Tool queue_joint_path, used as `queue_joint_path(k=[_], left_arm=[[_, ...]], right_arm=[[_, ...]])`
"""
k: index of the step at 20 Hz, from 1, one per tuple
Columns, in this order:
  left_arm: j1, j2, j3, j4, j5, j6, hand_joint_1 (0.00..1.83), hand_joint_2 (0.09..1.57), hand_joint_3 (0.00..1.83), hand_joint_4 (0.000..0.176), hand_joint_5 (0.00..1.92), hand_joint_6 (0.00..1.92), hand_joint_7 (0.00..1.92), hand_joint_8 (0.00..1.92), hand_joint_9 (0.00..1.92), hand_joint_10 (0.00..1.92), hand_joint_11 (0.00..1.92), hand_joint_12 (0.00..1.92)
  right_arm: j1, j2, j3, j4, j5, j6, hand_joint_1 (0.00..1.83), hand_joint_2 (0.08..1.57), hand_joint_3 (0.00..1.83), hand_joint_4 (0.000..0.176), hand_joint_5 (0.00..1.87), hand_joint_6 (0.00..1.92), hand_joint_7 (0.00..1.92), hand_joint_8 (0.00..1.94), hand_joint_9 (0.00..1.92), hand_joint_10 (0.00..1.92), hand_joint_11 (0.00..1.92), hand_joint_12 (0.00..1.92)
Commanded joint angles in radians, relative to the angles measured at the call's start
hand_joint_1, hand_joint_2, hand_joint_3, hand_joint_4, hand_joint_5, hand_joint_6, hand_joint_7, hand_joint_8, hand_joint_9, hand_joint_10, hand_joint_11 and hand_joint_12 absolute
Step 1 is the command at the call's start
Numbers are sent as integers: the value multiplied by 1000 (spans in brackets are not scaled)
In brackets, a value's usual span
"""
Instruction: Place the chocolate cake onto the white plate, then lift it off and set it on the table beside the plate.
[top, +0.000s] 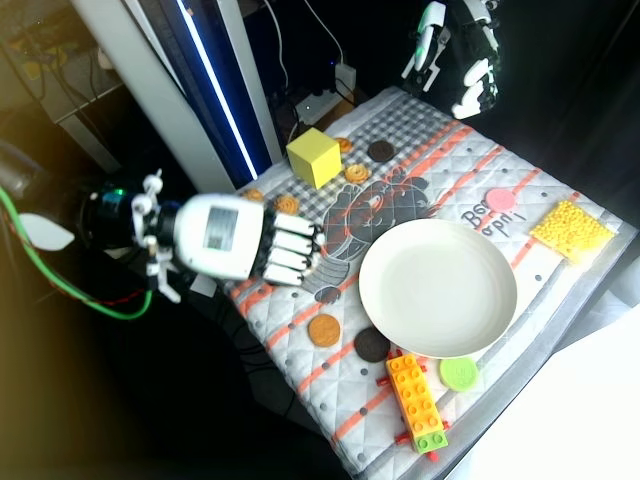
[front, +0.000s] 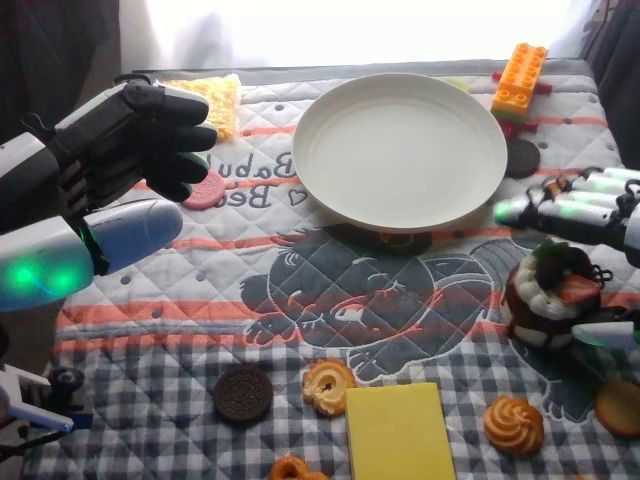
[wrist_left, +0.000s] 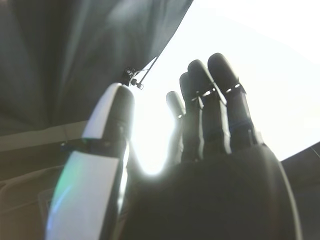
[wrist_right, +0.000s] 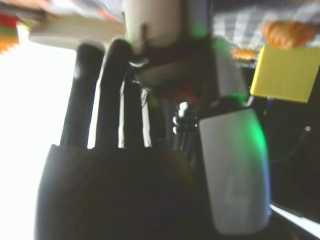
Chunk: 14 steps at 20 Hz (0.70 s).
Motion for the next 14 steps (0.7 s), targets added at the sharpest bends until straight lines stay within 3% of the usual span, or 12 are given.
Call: queue_joint_path(k=[1,3,4,5,7,8,9,10,11,12,13,14], left_arm=[[-4,6,-4,-10,-123,-11,813,1335,1,32,17,872,230,515,167,1056,61,1492],[-4,6,-4,-10,-123,-11,822,1335,0,33,4,891,209,498,149,1051,65,1477],[-3,6,-3,-10,-123,-11,819,1331,0,28,13,866,217,479,157,1039,72,1473],[-2,6,-3,-12,-123,-11,836,1328,0,30,20,872,238,483,165,1027,80,1450],[0,6,-3,-14,-123,-11,843,1328,0,31,15,880,240,449,183,948,89,1374],[1,6,-3,-15,-123,-11,844,1327,0,34,18,875,253,407,188,900,84,1352],[3,6,-3,-17,-123,-11,845,1324,0,32,20,874,250,395,187,889,87,1349],[4,7,-3,-19,-123,-11,846,1316,0,40,24,877,268,367,206,869,94,1355],[7,7,-3,-22,-123,-11,849,1314,0,35,25,856,274,338,201,828,80,1319],[9,7,-3,-24,-123,-11,844,1310,0,33,39,825,291,306,206,792,69,1299],[12,7,-2,-29,-123,-11,876,1309,0,27,40,826,302,299,192,779,48,1299],[14,7,-2,-30,-124,-11,892,1305,0,38,39,797,299,275,178,775,22,1312]], right_arm=[[2,-1,4,16,87,1,724,1182,0,20,0,7,2,6,0,324,0,1489],[1,11,-1,16,83,1,625,1097,0,41,0,0,0,0,0,33,0,907],[-1,24,-10,16,84,1,614,1073,0,61,0,0,0,0,0,6,0,397],[-3,37,-19,12,91,1,630,1074,0,96,0,0,0,0,0,0,0,79],[-6,62,-36,7,115,1,659,1044,0,153,0,0,0,0,0,0,0,2],[-11,79,-47,7,139,1,630,1012,0,166,0,0,0,0,0,0,17,9],[-20,100,-61,7,177,1,639,1000,0,156,0,0,0,0,0,0,33,17],[-29,119,-73,8,206,1,632,964,51,123,0,0,0,0,0,0,6,248],[-37,140,-88,8,237,0,643,958,37,125,0,0,0,0,0,0,0,421],[-45,157,-99,8,260,-2,662,978,23,117,0,0,0,0,0,0,0,434],[-58,183,-116,14,297,-10,643,978,10,76,0,0,0,0,0,0,0,460],[-64,196,-125,19,315,-18,620,980,5,56,0,0,0,0,0,0,0,439]])
